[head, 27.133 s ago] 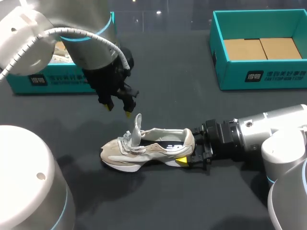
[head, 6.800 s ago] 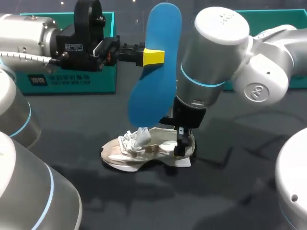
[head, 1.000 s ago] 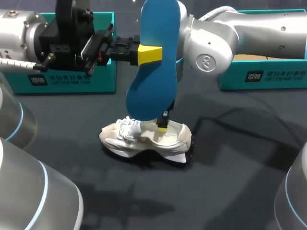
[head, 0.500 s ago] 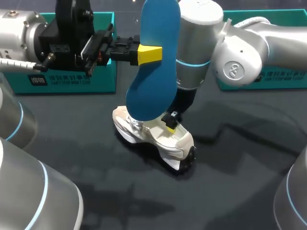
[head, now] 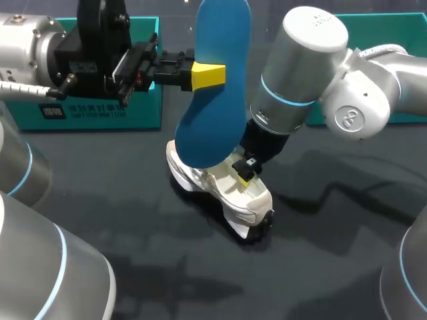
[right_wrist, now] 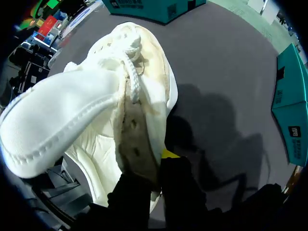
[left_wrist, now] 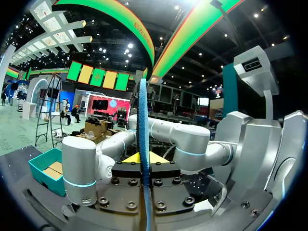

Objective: Take the shoe out of the shoebox, open the shoe tongue, remove and reinsert the insole, then place the shoe into the shoebox

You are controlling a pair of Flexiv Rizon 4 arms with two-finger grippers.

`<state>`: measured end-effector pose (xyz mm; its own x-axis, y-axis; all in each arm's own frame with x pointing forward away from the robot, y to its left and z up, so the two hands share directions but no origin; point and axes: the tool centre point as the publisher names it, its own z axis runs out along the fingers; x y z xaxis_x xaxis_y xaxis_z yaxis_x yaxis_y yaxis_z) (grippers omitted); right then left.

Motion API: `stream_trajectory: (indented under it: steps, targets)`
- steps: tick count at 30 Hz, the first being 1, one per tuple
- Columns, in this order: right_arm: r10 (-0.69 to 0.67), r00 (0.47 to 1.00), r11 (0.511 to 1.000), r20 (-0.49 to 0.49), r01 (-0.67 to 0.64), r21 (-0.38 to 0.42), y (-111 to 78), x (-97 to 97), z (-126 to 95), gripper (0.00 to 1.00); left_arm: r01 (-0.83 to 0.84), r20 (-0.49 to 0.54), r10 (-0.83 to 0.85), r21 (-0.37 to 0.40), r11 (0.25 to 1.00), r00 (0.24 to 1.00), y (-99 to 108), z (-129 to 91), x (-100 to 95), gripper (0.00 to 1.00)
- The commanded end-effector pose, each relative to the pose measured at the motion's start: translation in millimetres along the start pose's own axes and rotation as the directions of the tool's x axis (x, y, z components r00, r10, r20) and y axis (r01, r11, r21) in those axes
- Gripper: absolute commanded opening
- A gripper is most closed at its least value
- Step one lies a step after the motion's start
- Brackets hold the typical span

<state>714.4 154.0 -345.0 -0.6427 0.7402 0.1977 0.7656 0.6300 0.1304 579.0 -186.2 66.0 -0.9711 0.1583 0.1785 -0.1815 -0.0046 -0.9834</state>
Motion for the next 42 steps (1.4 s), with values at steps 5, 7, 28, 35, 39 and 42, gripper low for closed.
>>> stream_trajectory:
  steps: [5, 7, 28, 35, 39, 42]
  targets:
    - [0.409, 0.910, 0.909, 0.069, -0.400, -0.112, -11.1, 11.0, -1, 0.00, 0.000, -0.001, 0.000, -0.002, 1.000, 1.000, 0, 1, -0.6, 0.00]
    - [0.435, 0.899, 0.896, 0.054, -0.426, -0.127, -13.4, 10.5, -2, 0.00, 0.000, -0.001, 0.000, -0.002, 1.000, 1.000, 0, 1, -0.6, 0.00]
    - [0.548, 0.836, 0.828, -0.015, -0.545, -0.134, -20.7, 4.5, 17, 0.00, 0.000, -0.001, 0.000, -0.002, 1.000, 1.000, 0, 1, -0.6, 0.00]
    - [0.528, 0.849, 0.846, -0.013, -0.528, -0.077, -19.8, 4.9, 23, 0.00, 0.000, -0.001, 0.000, -0.002, 1.000, 1.000, 0, 1, -0.6, 0.00]
    - [0.529, 0.848, 0.846, -0.020, -0.530, -0.060, -20.7, 4.4, 28, 0.00, 0.000, -0.001, 0.000, -0.002, 1.000, 1.000, 0, 1, -0.6, 0.00]
    - [0.524, 0.852, 0.850, -0.023, -0.524, -0.050, -20.9, 5.3, 33, 0.00, 0.000, -0.001, 0.000, -0.002, 1.000, 1.000, 0, 1, -0.6, 0.00]
